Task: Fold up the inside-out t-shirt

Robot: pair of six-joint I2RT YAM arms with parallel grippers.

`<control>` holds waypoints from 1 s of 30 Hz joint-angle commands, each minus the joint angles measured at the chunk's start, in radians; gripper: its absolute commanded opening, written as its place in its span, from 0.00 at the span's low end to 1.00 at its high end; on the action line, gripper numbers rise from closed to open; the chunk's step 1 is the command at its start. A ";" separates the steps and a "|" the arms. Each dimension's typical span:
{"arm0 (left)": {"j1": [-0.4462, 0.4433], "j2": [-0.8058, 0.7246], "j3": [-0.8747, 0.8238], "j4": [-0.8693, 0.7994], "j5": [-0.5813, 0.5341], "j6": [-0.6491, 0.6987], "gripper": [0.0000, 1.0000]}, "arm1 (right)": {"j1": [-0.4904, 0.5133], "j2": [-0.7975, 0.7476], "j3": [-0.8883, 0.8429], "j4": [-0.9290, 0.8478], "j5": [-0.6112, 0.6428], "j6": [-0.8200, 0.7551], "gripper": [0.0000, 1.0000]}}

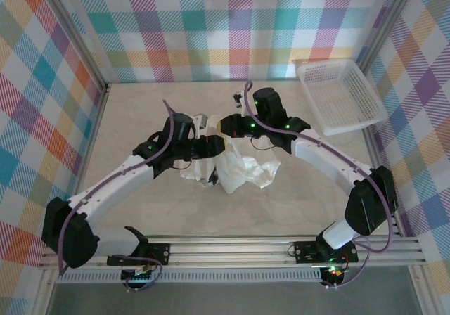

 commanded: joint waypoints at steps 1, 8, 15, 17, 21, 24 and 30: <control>0.000 -0.014 0.030 0.009 -0.093 0.030 0.06 | -0.001 -0.020 0.030 -0.041 -0.020 0.006 0.09; 0.019 -0.084 -0.056 -0.024 -0.155 0.038 0.00 | -0.048 -0.079 -0.015 -0.042 -0.056 0.002 0.00; 0.095 -0.135 -0.234 -0.023 -0.167 0.004 0.00 | -0.170 -0.159 -0.110 0.062 -0.130 0.138 0.01; 0.102 -0.149 -0.239 0.000 -0.136 0.010 0.00 | -0.174 -0.160 -0.125 0.077 -0.158 0.133 0.00; 0.103 -0.147 -0.193 -0.009 -0.103 0.051 0.02 | -0.174 -0.126 -0.109 0.084 -0.259 0.136 0.00; 0.102 -0.157 -0.147 -0.009 -0.067 0.109 0.41 | -0.174 -0.107 -0.103 0.096 -0.339 0.117 0.00; 0.072 -0.145 0.028 -0.107 0.034 0.431 0.54 | -0.169 -0.067 -0.053 0.033 -0.415 0.089 0.00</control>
